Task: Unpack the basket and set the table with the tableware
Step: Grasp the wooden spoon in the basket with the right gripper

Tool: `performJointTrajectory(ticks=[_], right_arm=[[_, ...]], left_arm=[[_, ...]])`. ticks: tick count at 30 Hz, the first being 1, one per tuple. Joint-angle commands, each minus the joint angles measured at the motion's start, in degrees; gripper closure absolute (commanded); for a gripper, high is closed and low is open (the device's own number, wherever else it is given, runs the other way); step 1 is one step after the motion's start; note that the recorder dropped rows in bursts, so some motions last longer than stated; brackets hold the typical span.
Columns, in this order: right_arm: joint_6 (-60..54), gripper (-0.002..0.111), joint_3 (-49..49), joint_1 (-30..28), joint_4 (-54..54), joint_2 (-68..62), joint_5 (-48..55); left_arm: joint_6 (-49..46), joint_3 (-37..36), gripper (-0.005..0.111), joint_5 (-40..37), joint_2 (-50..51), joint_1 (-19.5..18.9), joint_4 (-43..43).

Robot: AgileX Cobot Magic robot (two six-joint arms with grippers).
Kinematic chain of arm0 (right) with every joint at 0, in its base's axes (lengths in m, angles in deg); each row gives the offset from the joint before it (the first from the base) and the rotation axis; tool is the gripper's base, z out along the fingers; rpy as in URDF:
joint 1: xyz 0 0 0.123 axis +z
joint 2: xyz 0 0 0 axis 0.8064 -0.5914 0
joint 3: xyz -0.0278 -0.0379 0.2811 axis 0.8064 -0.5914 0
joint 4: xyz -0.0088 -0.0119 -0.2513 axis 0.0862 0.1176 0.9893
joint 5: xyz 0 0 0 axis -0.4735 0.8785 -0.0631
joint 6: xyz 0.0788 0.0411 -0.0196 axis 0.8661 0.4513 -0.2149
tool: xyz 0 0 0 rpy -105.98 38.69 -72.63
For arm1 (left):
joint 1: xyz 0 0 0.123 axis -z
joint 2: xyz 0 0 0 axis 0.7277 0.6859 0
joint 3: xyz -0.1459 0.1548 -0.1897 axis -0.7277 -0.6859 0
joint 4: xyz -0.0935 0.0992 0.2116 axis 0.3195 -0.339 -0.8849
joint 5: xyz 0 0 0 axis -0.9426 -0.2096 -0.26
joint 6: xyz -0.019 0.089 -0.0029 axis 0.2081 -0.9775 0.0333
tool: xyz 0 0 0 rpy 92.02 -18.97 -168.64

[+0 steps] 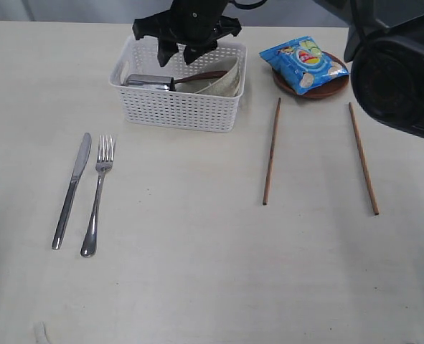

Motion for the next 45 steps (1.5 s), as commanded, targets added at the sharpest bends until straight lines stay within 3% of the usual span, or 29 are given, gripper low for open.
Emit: performJointTrajectory(ticks=[1, 16, 20, 23, 41, 42, 44, 45], right_arm=[[-12.6, 0.073, 2.1, -0.2, 3.0, 0.4, 1.5], [-34.0, 0.073, 3.0, -0.2, 10.1, 0.7, 6.5], [-39.5, 0.060, 0.8, -0.2, 9.8, 0.5, 6.0], [-40.6, 0.053, -1.6, -0.2, 10.5, 0.5, 3.8], [-40.7, 0.054, -3.2, -0.2, 14.2, -4.7, -3.1], [-40.4, 0.055, -3.2, -0.2, 14.8, -5.0, -3.3], [-39.0, 0.071, -3.2, -0.2, 16.5, -5.1, -3.7], [-38.9, 0.087, -3.2, -0.2, 17.1, -5.1, -3.7]], left_arm=[[0.1, -0.1, 0.107, 0.0, -0.1, 0.4, -0.2], [0.1, -0.1, 0.107, 0.0, -0.1, 0.4, -0.2], [0.1, -0.1, 0.107, 0.0, -0.1, 0.4, -0.2], [0.1, -0.1, 0.107, 0.0, -0.1, 0.4, -0.2], [0.1, -0.1, 0.107, 0.0, -0.1, 0.4, -0.2], [0.1, -0.1, 0.107, 0.0, -0.1, 0.4, -0.2], [0.1, -0.1, 0.107, 0.0, -0.1, 0.4, -0.2], [0.1, -0.1, 0.107, 0.0, -0.1, 0.4, -0.2]])
